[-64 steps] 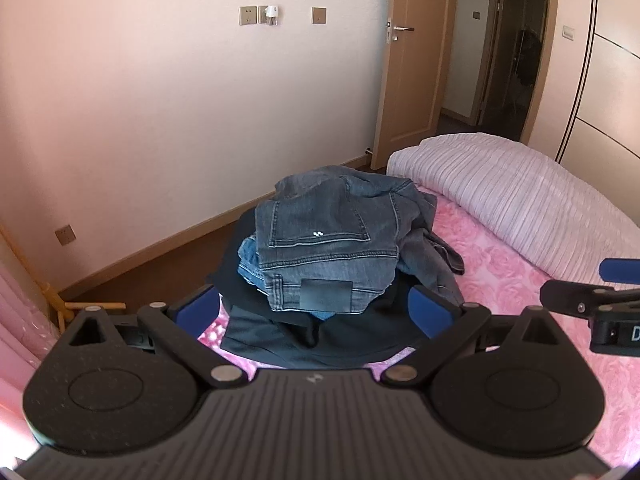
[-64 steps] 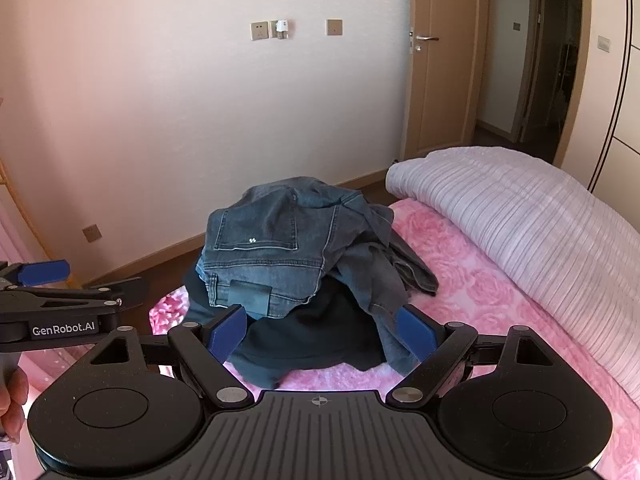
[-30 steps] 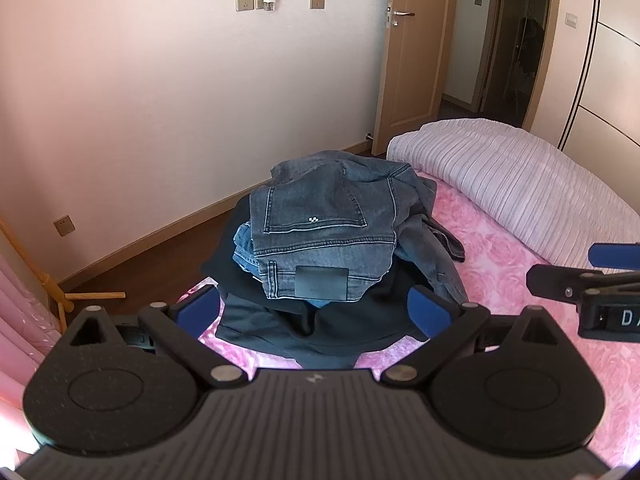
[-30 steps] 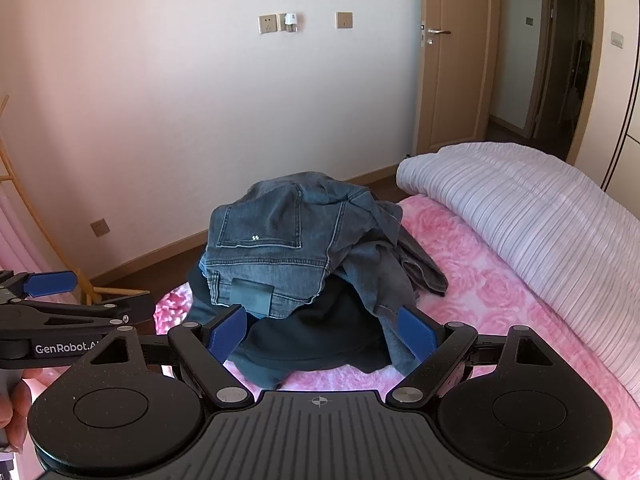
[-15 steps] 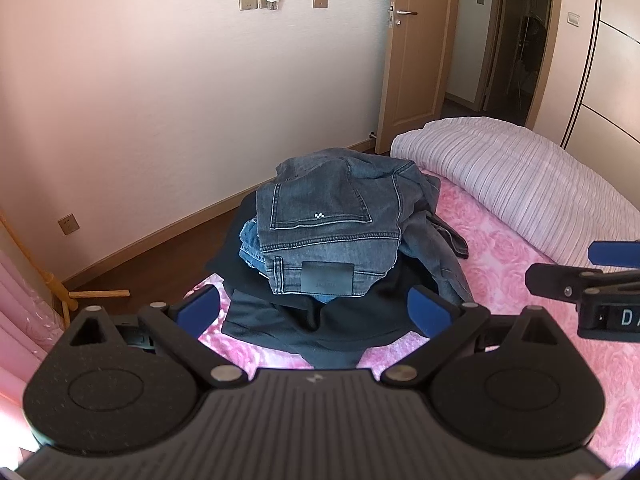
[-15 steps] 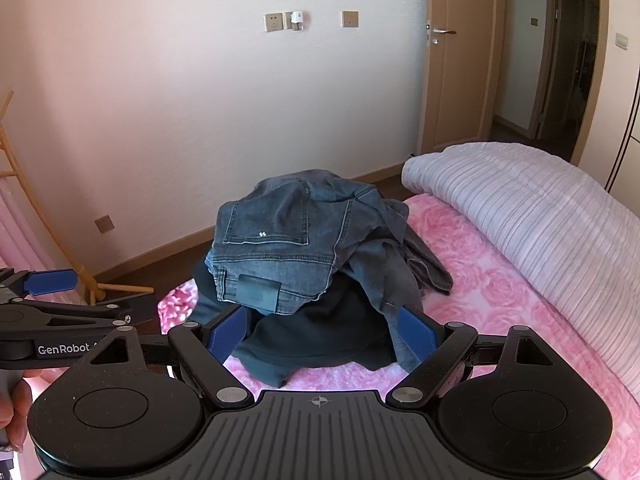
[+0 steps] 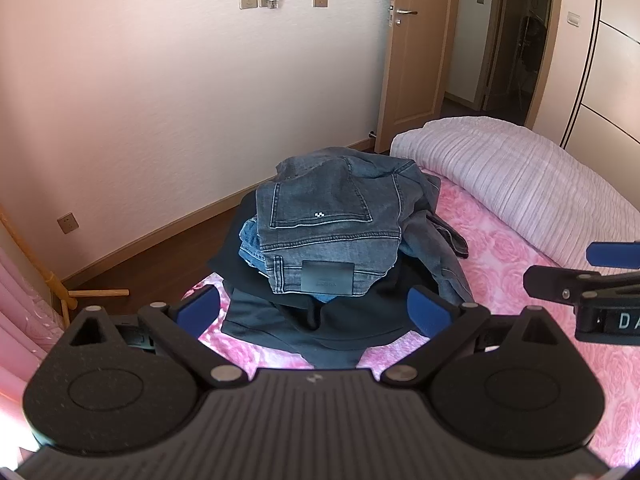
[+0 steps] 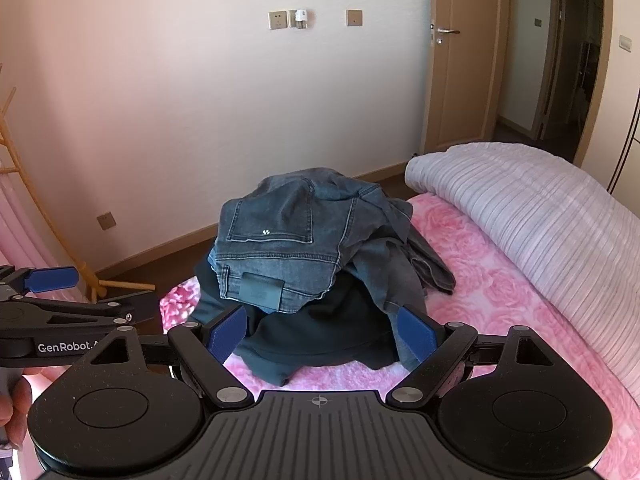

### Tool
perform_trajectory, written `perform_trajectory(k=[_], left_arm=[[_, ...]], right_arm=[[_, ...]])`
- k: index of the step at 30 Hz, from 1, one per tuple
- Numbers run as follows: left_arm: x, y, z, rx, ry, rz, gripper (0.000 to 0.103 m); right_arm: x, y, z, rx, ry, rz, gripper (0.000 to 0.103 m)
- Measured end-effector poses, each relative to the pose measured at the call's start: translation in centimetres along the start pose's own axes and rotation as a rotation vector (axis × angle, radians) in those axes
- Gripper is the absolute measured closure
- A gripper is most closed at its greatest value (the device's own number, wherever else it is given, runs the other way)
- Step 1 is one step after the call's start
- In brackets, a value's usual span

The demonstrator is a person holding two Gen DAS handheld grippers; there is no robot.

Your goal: Fold clothes

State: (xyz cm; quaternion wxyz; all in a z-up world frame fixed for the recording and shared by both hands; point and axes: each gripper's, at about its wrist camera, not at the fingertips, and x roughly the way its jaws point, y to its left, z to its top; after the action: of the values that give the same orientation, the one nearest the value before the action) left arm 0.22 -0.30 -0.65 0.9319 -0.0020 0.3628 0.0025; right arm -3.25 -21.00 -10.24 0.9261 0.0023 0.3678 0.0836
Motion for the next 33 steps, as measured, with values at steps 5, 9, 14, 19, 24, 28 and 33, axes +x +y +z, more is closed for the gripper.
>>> perform_trajectory(k=[5, 9, 14, 19, 24, 28, 33], left_arm=[[0.1, -0.3, 0.0, 0.008, 0.002, -0.003, 0.004], [0.1, -0.6, 0.1, 0.013, 0.004, -0.004, 0.004], [0.1, -1.1, 0.0, 0.017, 0.006, -0.001, 0.004], [0.1, -1.7, 0.0, 0.023, 0.008, 0.005, 0.004], [0.0, -2.4, 0.0, 0.030, 0.008, 0.013, 0.004], [0.0, -3.1, 0.0, 0.037, 0.011, 0.021, 0.004], [0.0, -3.9, -0.1, 0.041, 0.017, 0.033, 0.004]], right_arm=[[0.0, -0.3, 0.0, 0.003, 0.000, -0.001, 0.017], [0.1, -0.6, 0.0, 0.002, 0.002, -0.002, 0.017], [0.1, -0.9, -0.1, 0.000, 0.006, 0.001, 0.017], [0.0, -1.3, -0.1, 0.000, 0.006, 0.007, 0.017], [0.0, -2.0, -0.2, 0.001, 0.008, 0.015, 0.017], [-0.2, -2.7, -0.2, 0.005, 0.006, 0.022, 0.017], [-0.1, -3.6, -0.4, 0.012, 0.005, 0.032, 0.017]])
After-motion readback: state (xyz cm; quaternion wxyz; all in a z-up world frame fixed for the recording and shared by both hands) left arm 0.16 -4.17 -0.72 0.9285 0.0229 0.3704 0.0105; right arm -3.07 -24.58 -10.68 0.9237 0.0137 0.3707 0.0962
